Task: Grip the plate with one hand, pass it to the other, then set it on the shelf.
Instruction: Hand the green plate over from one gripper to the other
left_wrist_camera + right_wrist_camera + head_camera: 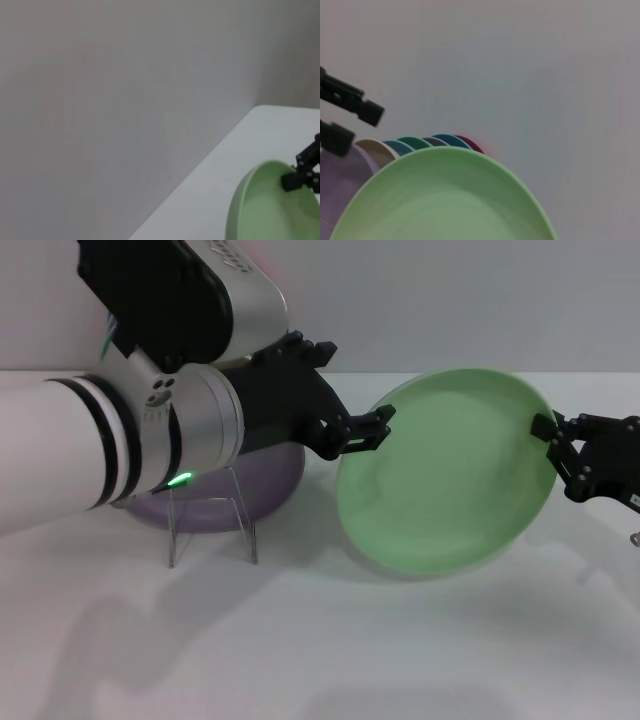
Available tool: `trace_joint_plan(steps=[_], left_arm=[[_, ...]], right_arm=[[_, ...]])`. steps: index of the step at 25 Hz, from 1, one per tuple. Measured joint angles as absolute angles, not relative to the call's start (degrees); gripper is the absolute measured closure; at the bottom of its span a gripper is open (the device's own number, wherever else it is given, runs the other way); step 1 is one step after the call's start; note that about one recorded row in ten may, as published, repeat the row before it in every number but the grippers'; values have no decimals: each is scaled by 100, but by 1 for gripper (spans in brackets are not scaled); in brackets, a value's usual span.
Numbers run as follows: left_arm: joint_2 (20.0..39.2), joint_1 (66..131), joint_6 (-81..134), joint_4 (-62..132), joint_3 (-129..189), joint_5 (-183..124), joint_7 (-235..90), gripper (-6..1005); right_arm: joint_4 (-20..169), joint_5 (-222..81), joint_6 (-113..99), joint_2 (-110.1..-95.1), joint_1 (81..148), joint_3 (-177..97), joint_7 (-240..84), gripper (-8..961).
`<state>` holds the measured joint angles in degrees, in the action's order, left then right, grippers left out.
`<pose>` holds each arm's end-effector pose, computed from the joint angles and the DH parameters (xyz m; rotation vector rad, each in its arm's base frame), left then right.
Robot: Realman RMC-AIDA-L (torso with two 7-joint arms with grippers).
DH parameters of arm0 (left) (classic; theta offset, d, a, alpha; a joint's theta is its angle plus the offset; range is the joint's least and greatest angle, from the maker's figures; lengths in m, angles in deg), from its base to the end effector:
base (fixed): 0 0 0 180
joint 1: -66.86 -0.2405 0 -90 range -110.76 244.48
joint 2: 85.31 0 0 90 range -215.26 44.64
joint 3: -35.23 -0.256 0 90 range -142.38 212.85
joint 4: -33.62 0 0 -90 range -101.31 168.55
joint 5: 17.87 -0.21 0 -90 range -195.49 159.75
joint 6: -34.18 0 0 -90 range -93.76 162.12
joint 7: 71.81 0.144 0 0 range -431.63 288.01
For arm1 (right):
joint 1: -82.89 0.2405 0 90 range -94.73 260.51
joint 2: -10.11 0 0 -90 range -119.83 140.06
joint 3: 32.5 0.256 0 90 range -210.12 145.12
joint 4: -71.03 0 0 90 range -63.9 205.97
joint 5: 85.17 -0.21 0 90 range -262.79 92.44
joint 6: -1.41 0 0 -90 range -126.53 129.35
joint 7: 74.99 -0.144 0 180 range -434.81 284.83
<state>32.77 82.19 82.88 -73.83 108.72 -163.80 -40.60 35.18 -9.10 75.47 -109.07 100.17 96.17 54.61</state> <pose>-0.0693 0.3172 -0.0082 -2.4211 -0.2124 -0.2554 0.3022 0.3235 0.0294 -2.1556 0.3353 0.7796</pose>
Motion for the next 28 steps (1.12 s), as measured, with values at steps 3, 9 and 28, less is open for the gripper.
trace_joint_plan(steps=[3,9,28], left_arm=[[3286,8280,8225,-7187,10878,-16388,-4044,196],[3285,8376,8205,-6995,10881,-16377,-4037,200],[3307,8515,8147,-6699,10737,-16368,-3964,214]], right_arm=[[3546,-910,7593,-10907,10012,9616,5463,924],[3584,-911,7647,-10907,10012,9616,5465,924],[3588,-909,7907,-10907,10057,9607,5450,924]])
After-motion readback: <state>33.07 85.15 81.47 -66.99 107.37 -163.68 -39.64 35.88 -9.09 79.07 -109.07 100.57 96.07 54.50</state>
